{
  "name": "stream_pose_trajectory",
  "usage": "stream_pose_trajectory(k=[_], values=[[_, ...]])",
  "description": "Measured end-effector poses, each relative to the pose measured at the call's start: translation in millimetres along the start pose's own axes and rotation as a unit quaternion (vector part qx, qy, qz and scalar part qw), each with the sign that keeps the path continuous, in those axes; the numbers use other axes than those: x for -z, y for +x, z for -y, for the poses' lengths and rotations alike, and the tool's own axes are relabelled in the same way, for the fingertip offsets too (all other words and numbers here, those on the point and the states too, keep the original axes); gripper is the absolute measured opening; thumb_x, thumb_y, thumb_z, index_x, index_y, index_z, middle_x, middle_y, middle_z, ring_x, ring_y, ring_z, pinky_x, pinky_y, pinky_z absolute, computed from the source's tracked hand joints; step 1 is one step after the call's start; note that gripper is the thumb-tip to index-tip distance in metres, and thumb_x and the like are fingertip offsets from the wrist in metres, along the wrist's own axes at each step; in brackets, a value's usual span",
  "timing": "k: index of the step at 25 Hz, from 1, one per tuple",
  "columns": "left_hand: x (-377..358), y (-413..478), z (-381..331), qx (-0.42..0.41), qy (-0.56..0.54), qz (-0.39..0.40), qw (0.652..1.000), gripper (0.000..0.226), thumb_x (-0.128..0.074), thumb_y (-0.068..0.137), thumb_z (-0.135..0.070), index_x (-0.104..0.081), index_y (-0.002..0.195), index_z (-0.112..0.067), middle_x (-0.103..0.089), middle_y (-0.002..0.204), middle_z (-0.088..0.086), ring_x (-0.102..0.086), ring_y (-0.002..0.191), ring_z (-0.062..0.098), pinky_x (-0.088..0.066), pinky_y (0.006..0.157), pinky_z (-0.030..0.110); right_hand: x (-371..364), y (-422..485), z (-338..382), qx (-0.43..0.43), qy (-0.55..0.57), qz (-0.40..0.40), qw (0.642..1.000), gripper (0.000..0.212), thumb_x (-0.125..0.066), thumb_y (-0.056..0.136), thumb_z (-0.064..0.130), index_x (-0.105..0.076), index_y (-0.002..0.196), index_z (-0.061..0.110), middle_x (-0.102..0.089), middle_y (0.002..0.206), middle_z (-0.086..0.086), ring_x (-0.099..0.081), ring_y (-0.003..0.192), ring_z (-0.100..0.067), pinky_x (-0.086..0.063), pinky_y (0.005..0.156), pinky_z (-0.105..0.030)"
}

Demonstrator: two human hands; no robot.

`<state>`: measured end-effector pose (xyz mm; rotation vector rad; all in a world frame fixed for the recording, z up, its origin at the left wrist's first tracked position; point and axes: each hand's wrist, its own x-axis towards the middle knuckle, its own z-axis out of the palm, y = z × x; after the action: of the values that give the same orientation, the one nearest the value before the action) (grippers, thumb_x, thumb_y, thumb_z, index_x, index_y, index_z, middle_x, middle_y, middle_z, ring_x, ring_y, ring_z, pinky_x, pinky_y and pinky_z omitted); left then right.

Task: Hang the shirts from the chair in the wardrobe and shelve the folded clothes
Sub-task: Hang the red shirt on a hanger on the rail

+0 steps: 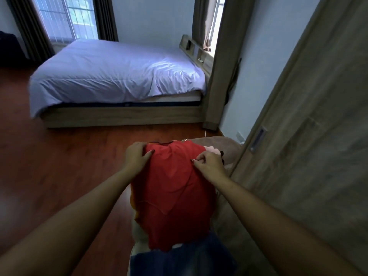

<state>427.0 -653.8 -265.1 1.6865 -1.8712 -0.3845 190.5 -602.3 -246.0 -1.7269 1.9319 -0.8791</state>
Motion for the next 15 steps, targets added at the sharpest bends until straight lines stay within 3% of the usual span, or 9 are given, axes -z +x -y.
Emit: stream_pose_trajectory(k=[4, 8, 9, 12, 15], values=[[-5, 14, 6, 0.017, -0.030, -0.021, 0.999, 0.007, -0.065, 0.085, -0.011, -0.069, 0.089, -0.007, -0.070, 0.096, 0.012, -0.063, 0.088, 0.025, -0.043, 0.075, 0.028, -21, 11, 2, -0.012, 0.006, -0.007, 1.000, 0.007, -0.062, 0.082, 0.013, -0.063, 0.076, 0.009, -0.061, 0.074, -0.001, -0.055, 0.069, -0.013, -0.047, 0.068, -0.027], [5, 16, 2, 0.018, -0.145, -0.067, 0.987, 0.007, -0.062, 0.087, -0.010, -0.065, 0.084, -0.015, -0.068, 0.086, -0.003, -0.060, 0.076, 0.006, -0.039, 0.065, 0.008, -10, 0, 16, 0.000, 0.182, -0.003, 0.983, 0.007, -0.058, 0.084, 0.003, -0.059, 0.078, 0.001, -0.060, 0.082, 0.002, -0.052, 0.067, 0.000, -0.039, 0.067, -0.007], [9, 11, -1, 0.009, -0.199, -0.071, 0.977, 0.010, -0.060, 0.089, -0.012, -0.063, 0.084, -0.019, -0.066, 0.082, -0.010, -0.058, 0.072, -0.002, -0.039, 0.065, 0.005, -5, -8, 16, -0.006, 0.247, 0.013, 0.969, 0.009, -0.057, 0.085, 0.003, -0.058, 0.077, -0.002, -0.061, 0.083, 0.002, -0.053, 0.068, 0.001, -0.040, 0.068, -0.009], [16, -10, -1, -0.023, -0.346, -0.013, 0.938, 0.015, -0.058, 0.092, -0.015, -0.060, 0.083, -0.027, -0.060, 0.065, -0.015, -0.051, 0.062, -0.002, -0.040, 0.061, 0.011, -2, -38, 2, -0.028, 0.403, 0.073, 0.912, 0.016, -0.052, 0.076, 0.009, -0.047, 0.061, 0.011, -0.052, 0.069, -0.003, -0.046, 0.066, -0.009, -0.037, 0.063, -0.019], [13, -27, 6, -0.067, -0.339, 0.064, 0.936, 0.017, -0.060, 0.086, -0.016, -0.062, 0.082, -0.032, -0.061, 0.070, -0.016, -0.052, 0.069, 0.000, -0.039, 0.067, 0.014, -17, -51, -13, -0.089, 0.369, 0.088, 0.921, 0.006, -0.053, 0.070, 0.013, -0.051, 0.067, 0.017, -0.054, 0.071, -0.001, -0.047, 0.065, -0.006, -0.038, 0.066, -0.018]])
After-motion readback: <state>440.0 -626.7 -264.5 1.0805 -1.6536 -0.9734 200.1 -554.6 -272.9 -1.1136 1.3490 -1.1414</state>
